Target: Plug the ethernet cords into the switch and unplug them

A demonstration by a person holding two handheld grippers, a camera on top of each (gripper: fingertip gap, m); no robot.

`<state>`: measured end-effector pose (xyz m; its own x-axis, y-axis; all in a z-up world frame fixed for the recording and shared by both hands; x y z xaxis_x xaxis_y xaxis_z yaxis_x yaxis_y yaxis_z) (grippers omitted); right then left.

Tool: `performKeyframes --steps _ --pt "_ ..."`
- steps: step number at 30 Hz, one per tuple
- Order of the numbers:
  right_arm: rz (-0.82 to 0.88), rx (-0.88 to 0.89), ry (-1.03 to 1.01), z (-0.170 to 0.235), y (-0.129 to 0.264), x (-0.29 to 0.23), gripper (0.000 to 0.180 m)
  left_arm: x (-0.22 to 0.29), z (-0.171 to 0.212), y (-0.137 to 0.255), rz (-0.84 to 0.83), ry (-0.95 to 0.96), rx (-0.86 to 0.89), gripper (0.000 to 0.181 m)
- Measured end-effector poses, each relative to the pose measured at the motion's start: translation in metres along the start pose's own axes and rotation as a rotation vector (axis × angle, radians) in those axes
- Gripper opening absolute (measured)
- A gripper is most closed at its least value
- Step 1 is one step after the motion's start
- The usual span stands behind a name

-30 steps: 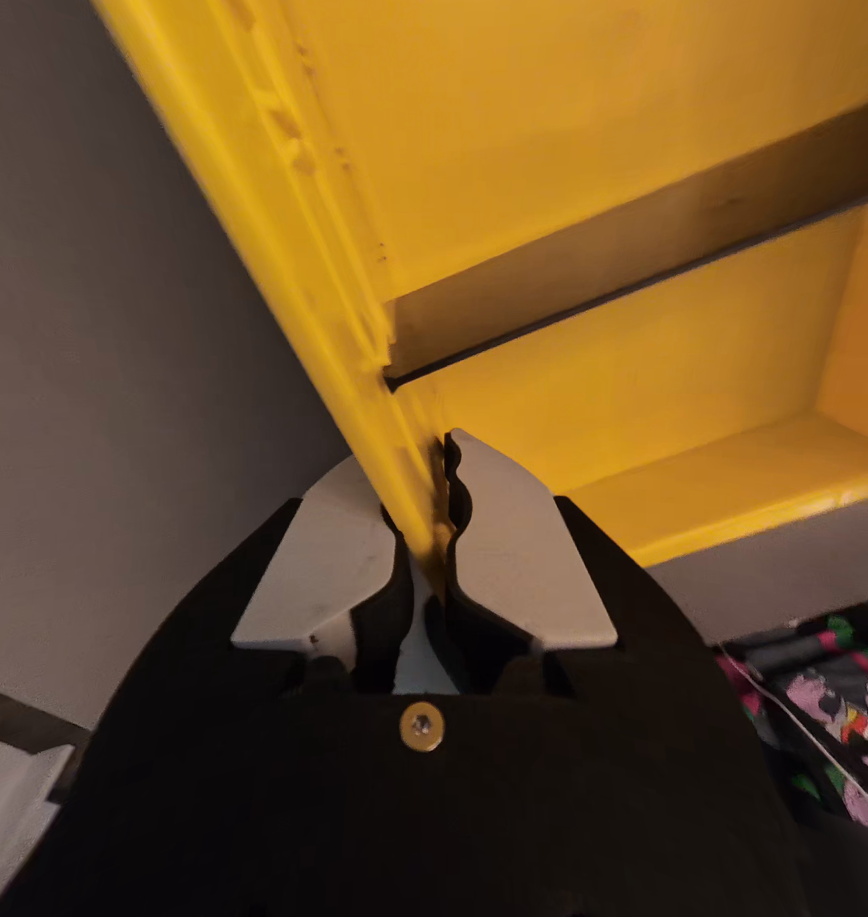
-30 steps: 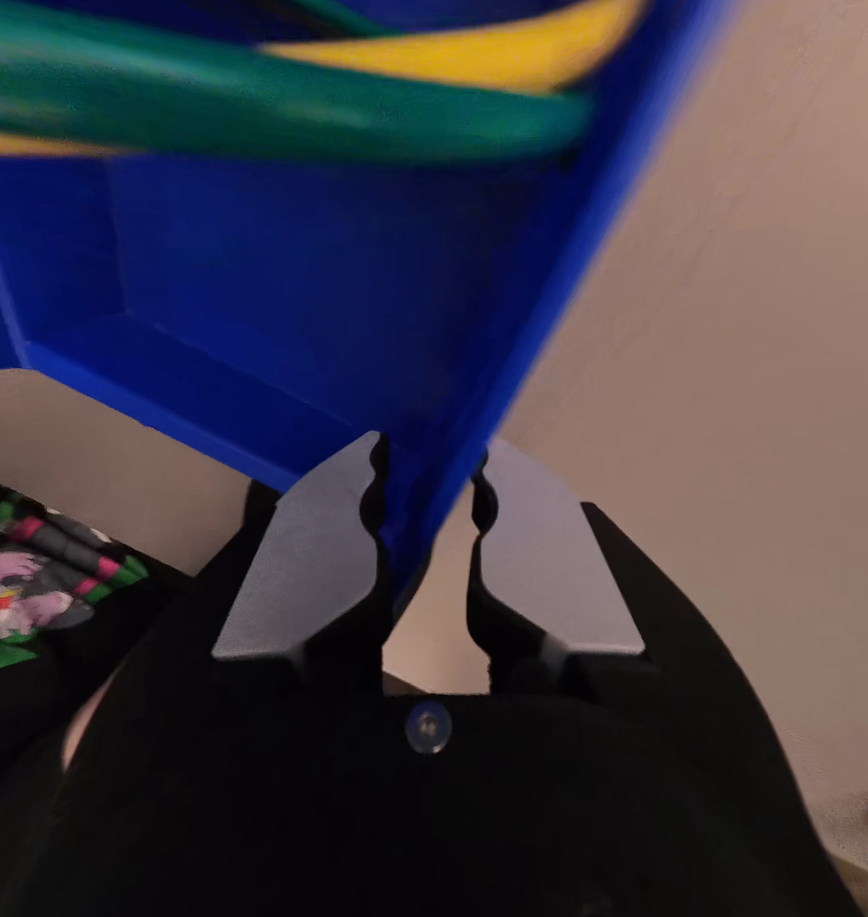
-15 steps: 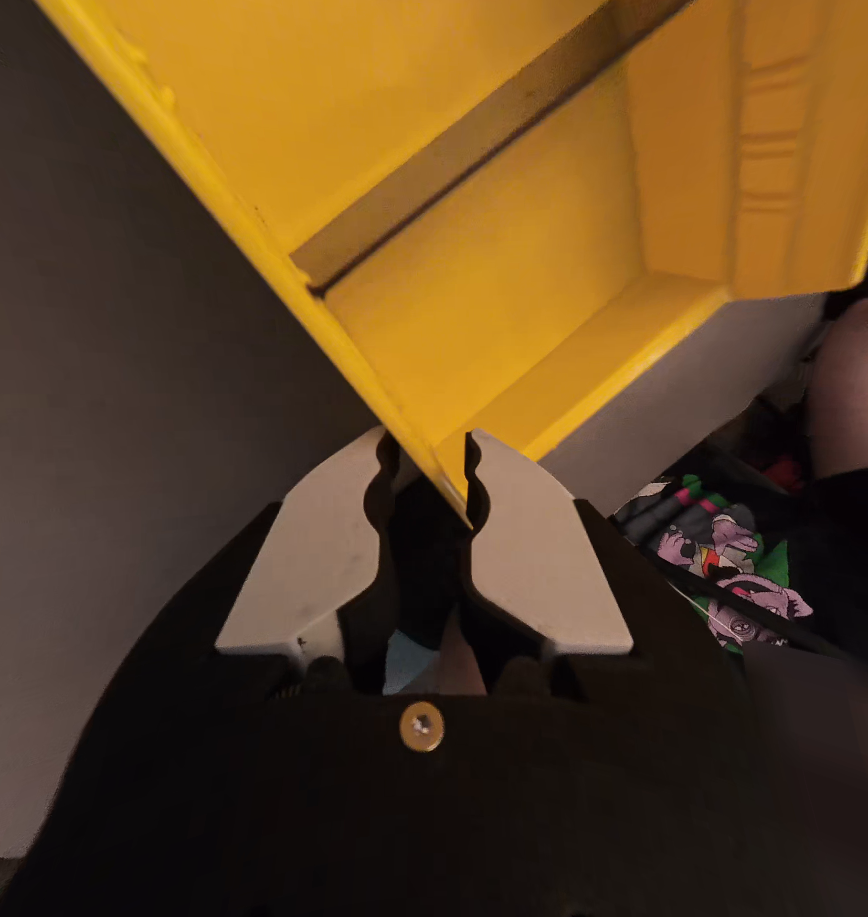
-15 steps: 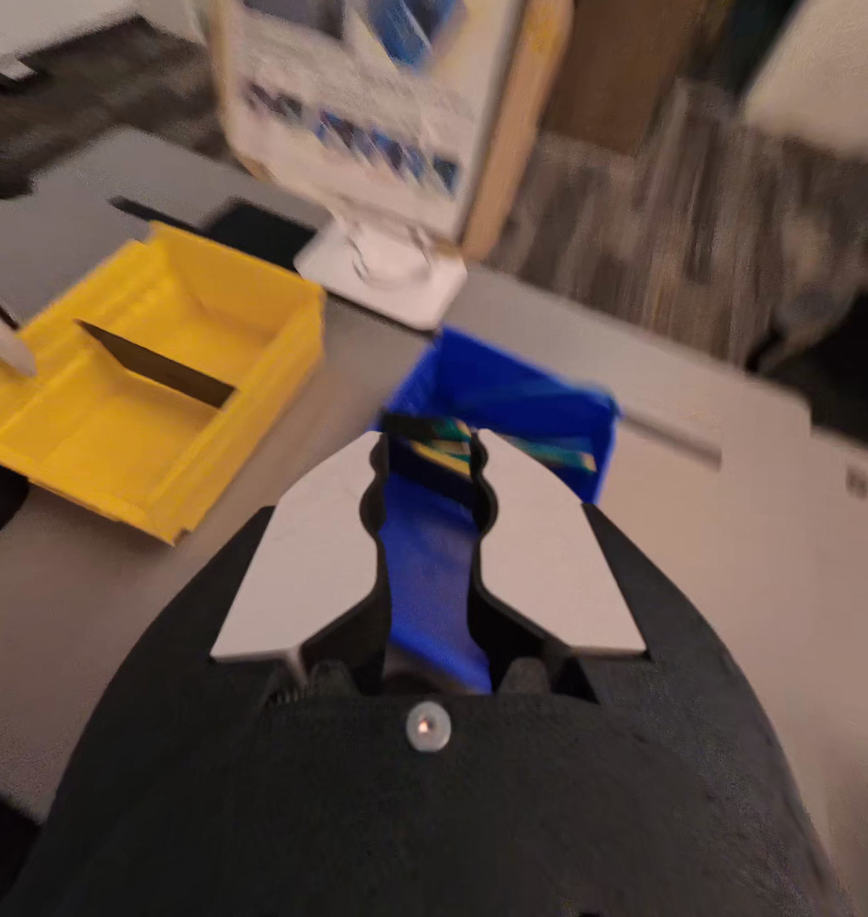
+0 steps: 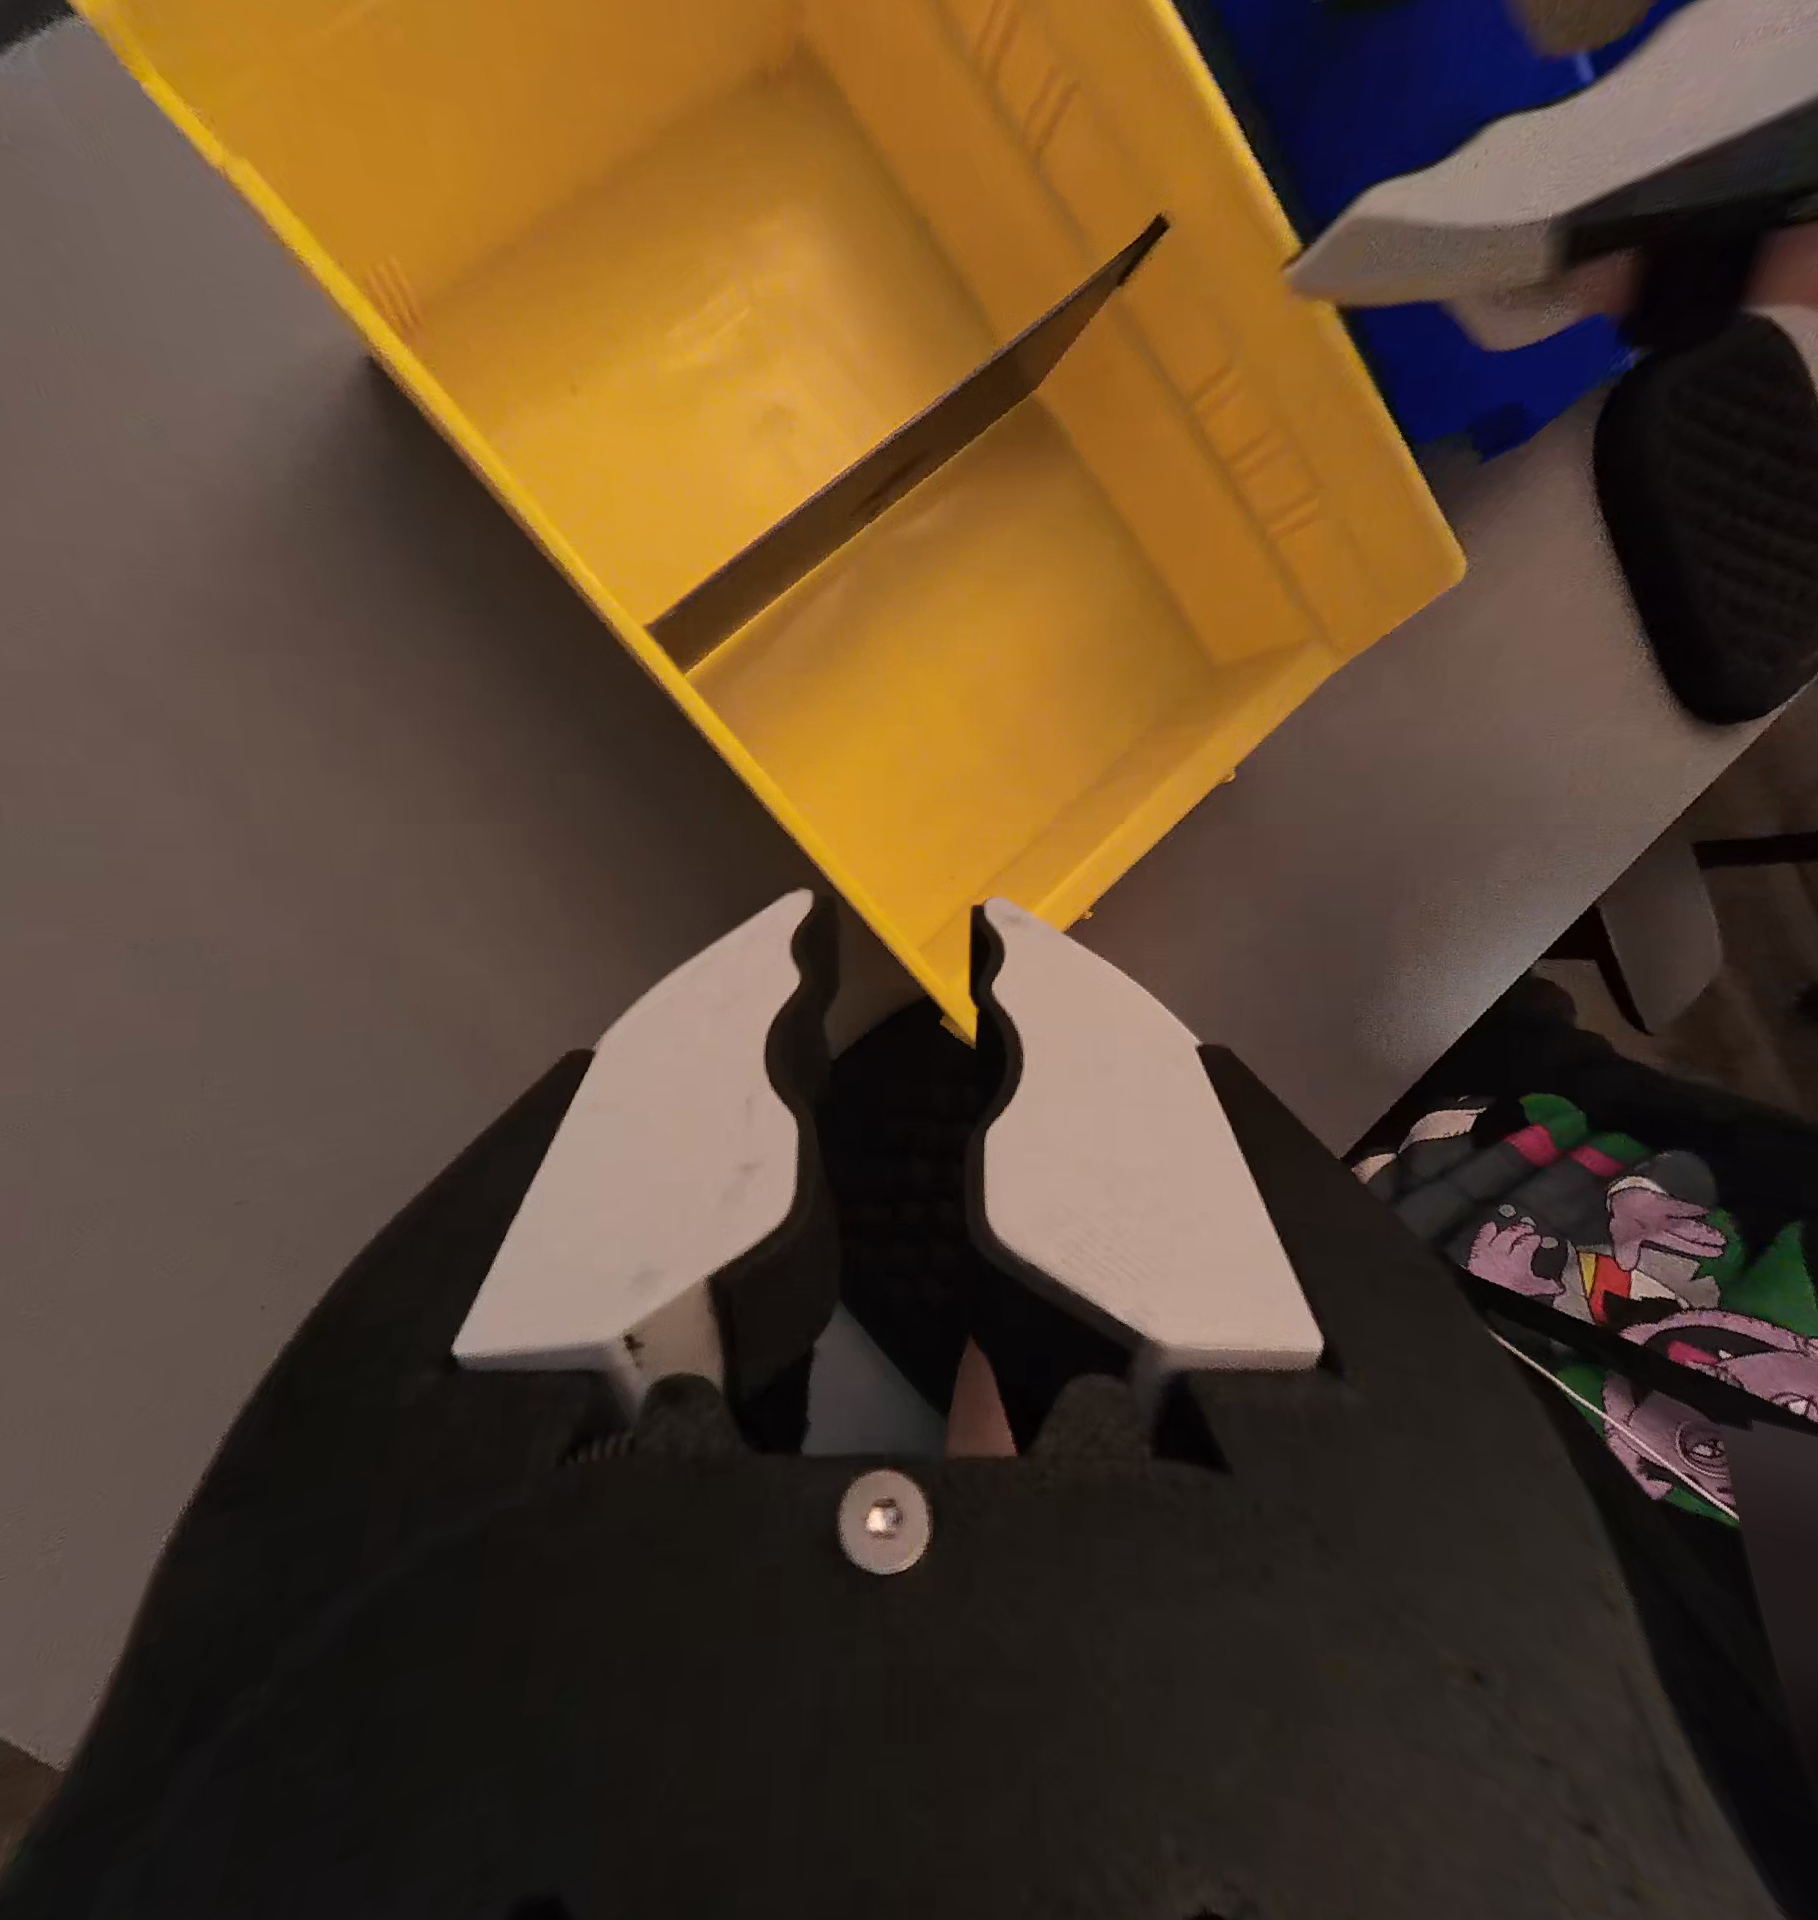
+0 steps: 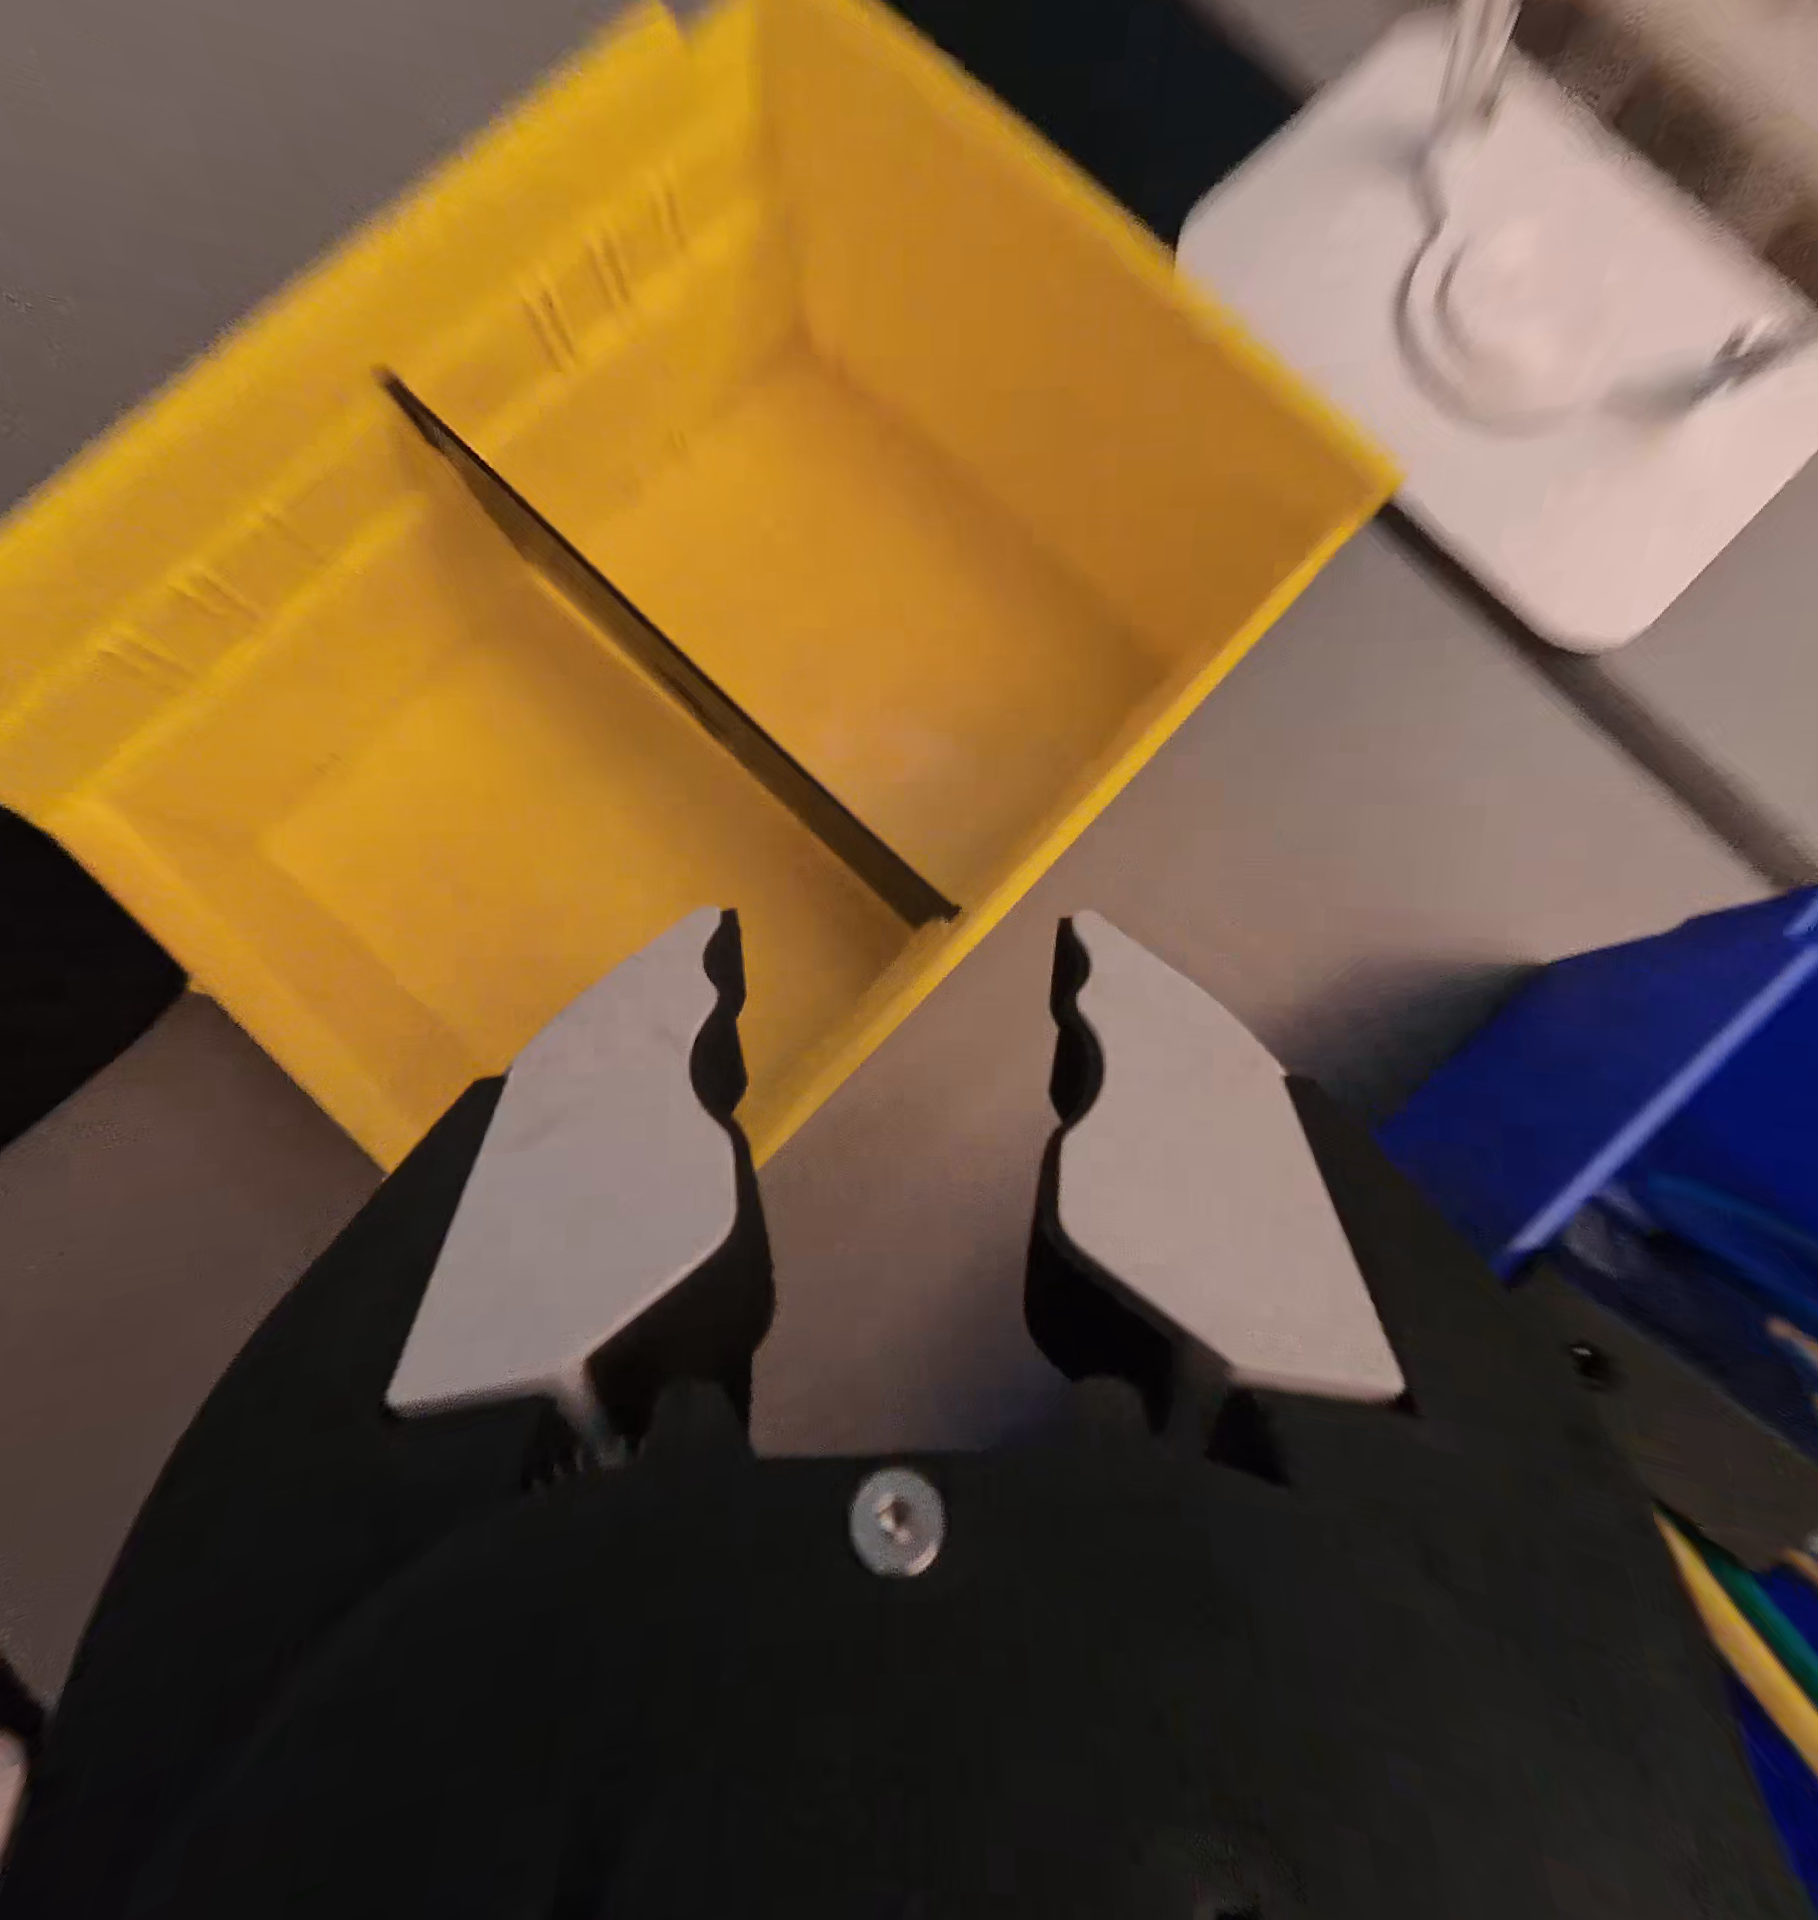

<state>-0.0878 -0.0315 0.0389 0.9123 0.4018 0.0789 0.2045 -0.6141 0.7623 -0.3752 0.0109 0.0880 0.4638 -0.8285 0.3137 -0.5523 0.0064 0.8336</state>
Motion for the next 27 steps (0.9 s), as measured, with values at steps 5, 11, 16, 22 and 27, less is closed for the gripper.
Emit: performKeyframes --steps 5,11,16,22,27 --pt "0.010 -0.326 -0.146 0.004 -0.040 0.009 0.056 0.008 -0.001 0.000 0.029 -0.069 0.002 0.023" --pt "-0.099 -0.521 -0.412 0.008 -0.069 0.008 0.028 0.010 -0.003 -0.002 0.034 -0.075 0.001 0.023" --pt "-0.105 -0.578 -0.432 0.015 -0.087 0.006 0.017 0.014 -0.006 0.002 0.049 -0.118 0.031 0.023" --pt "-0.071 -0.627 -0.434 0.017 -0.082 0.018 0.005 0.013 -0.012 0.037 -0.009 -0.099 0.325 0.024" --pt "-0.136 -0.638 -0.379 0.000 -0.051 0.025 0.005 0.014 -0.005 0.079 -0.028 -0.053 0.679 0.024"
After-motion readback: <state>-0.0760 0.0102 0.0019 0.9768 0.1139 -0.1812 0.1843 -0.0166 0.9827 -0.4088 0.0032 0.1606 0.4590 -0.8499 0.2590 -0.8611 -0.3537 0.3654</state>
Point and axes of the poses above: each gripper's, where its closed fingertips meet, y back along the fingers, z out of its underside, x = y × z across the jaws, the point moved 10 cm from there along y, back along the fingers, and after that the axes turned 4 degrees about z, right-handed, at the moved point
